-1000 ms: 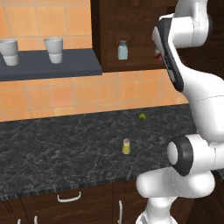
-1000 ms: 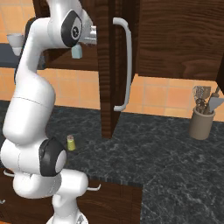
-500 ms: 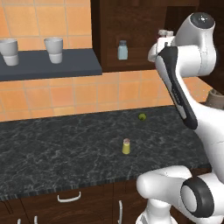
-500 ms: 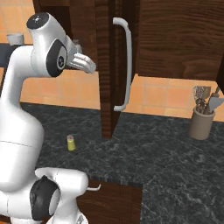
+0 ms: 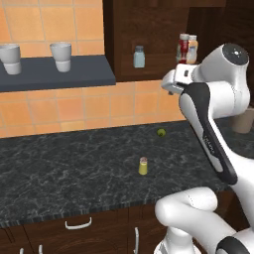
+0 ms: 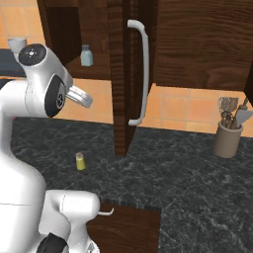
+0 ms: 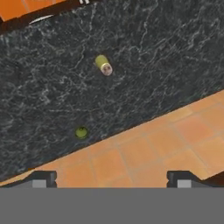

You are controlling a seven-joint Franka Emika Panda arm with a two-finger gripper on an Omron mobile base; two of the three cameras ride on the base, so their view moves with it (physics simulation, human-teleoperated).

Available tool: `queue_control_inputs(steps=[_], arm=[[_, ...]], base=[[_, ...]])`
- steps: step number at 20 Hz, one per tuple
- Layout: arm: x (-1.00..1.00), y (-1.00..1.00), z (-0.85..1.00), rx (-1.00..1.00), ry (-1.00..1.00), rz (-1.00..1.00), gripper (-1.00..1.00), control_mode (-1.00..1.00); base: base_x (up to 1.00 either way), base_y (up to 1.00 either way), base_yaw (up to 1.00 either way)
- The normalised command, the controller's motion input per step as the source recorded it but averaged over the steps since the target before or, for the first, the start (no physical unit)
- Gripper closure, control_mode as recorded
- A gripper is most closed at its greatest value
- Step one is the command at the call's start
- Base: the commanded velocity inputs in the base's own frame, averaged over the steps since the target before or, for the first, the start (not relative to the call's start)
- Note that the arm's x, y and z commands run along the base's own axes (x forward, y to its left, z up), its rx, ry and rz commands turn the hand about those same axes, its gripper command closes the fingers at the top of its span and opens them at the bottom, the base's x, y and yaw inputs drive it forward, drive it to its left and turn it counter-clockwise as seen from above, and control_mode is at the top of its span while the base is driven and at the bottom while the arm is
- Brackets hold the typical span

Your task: Put the shaker and condiment bottle from the counter next to their counterparts in the cabinet.

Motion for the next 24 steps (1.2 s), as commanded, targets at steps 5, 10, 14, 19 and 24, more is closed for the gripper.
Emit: queue_control_inputs(steps=[5,10,14,19,24], arm=[[-0.46,0.33,-0.47,0.05,0.03,0.07,-1.00,-1.00],[-0.37,0.40,-0.45,-0.02,0.06,0.12,-1.00,-1.00],[-0.27,0.32,-0.36,-0.12,0.05,0.15,-1.00,-1.00],[-0.14,0.16,-0.28,-0.34,0.01,0.13,-1.00,-1.00],[-0.05,0.08,-0.06,-0.10,0.00,0.07,-1.00,-1.00]], base=[[0.00,0.00,0.00],[0.00,0.00,0.00],[0.00,0.00,0.00],[0.00,0.00,0.00],[0.00,0.00,0.00]])
